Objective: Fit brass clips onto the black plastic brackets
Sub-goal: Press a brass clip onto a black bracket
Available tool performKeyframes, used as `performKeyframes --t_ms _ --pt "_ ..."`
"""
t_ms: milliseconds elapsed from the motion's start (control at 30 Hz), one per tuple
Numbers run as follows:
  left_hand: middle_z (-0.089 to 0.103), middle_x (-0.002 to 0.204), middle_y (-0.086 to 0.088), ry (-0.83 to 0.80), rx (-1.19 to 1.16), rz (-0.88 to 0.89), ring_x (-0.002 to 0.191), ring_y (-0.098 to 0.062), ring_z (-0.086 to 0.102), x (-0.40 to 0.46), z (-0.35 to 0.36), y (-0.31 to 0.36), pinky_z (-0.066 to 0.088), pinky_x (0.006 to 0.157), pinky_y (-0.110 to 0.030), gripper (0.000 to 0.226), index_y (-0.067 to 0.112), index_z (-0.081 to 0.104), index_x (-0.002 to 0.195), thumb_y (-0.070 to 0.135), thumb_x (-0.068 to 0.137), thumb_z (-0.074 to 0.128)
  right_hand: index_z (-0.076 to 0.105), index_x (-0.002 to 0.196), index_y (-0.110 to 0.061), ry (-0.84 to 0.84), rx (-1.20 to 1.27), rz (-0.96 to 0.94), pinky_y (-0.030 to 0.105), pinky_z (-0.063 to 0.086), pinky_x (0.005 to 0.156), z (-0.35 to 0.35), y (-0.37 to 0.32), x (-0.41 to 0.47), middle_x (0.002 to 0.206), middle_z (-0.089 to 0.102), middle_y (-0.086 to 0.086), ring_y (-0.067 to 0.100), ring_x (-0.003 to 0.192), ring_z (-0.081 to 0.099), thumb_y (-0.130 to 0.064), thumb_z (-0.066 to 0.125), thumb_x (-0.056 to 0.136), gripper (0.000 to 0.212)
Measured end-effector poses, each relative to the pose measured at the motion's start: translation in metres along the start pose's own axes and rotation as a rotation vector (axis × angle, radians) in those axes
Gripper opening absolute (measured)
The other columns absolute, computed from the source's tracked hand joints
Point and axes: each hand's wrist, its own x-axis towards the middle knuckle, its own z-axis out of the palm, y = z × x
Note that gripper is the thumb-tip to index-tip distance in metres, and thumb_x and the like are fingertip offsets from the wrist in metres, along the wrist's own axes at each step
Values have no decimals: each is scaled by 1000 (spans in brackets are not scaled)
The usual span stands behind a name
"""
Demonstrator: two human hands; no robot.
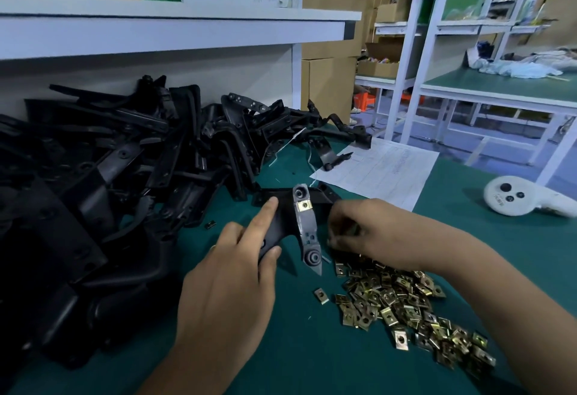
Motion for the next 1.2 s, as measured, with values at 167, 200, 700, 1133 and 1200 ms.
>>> performKeyframes --t_ms 167,200,700,1133,1200 --pt "47 105 25 45 -79 -69 75 10 47 3 3 -7 34 58 -9 66 65 3 154 57 101 41 55 106 -11 79 524 -213 40 54 79 2 -13 0 89 68 3 28 83 64 -10 55 106 1" --pt "47 109 25 48 -97 -76 77 13 45 4 3 -8 34 61 -7 66 66 5 153 56 101 43 57 107 -7 90 594 -243 37 56 79 2 -17 0 89 68 6 26 82 65 -7 56 105 2" --pt "49 109 25 165 -236 -12 97 22 45 3 0 -14 35 70 -10 65 67 15 153 50 101 51 68 108 7 102 1081 -283 38 63 81 0 -36 -3 98 76 25 31 85 77 -1 68 93 17" --pt "53 111 24 135 -271 59 99 12 51 3 5 -18 45 75 -14 68 67 17 152 44 101 55 73 102 6 72 994 -248 32 62 76 0 -39 -6 92 77 25 32 81 78 -1 73 89 16" --pt "57 114 26 99 -328 89 105 8 55 5 4 -19 48 80 -12 71 66 23 152 36 100 61 75 99 1 6 1025 -262 34 63 77 -3 -38 -9 93 77 24 32 81 78 -3 75 87 13"
